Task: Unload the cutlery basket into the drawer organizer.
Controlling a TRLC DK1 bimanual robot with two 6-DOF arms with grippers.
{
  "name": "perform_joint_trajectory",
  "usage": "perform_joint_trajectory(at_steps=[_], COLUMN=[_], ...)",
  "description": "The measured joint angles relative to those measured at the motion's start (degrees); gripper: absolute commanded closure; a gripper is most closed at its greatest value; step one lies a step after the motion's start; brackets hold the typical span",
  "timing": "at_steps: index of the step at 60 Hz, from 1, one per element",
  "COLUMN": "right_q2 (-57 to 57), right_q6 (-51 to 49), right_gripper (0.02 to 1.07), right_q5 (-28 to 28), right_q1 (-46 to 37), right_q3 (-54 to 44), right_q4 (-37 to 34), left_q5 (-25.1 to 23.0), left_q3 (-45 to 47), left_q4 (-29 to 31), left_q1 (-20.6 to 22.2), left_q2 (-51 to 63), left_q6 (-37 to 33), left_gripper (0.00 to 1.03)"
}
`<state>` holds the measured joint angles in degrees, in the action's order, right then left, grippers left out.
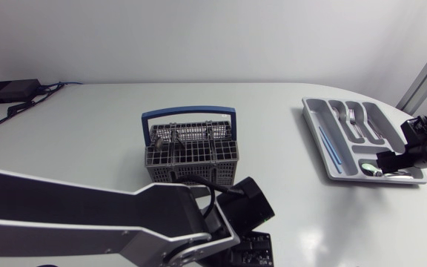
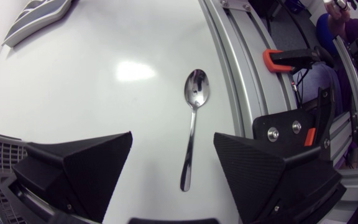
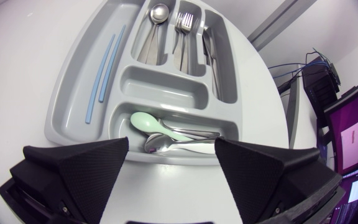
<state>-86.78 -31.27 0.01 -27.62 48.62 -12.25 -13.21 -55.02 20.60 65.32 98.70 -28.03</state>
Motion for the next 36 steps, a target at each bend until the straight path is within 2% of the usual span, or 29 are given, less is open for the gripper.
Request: perform_joint_trajectory(at_steps=[13,23,30,36], right_q2=[2.49,4.11,4.92,5.55], right_q6=[1.49,2.62,3.04,3.26], right_gripper=[0.07,0.07,0.07,0.07], right_q5=[-0.20,-0.20,-0.17,-0.15], right_q1=[1.64,3.26,4.37,5.27], right_q3=[-0.72,-1.75,-2.14,-2.54], right_q4=[0.02,-0.07,-0.17,-0.39], left_q5=[0.00,0.02,0.22,0.26], left_q3=[-1.33,-2.71,-3.61,-4.26], left_q4=[0.17,1.46,2.43,2.56], left_q1=[1.16,2.08,3.02,3.50], left_q2=[2.32,4.87,6.45,7.43], left_q6=[1.29,1.49,1.49,1.51], left_gripper=[0.18,0.27,0.27,0.37])
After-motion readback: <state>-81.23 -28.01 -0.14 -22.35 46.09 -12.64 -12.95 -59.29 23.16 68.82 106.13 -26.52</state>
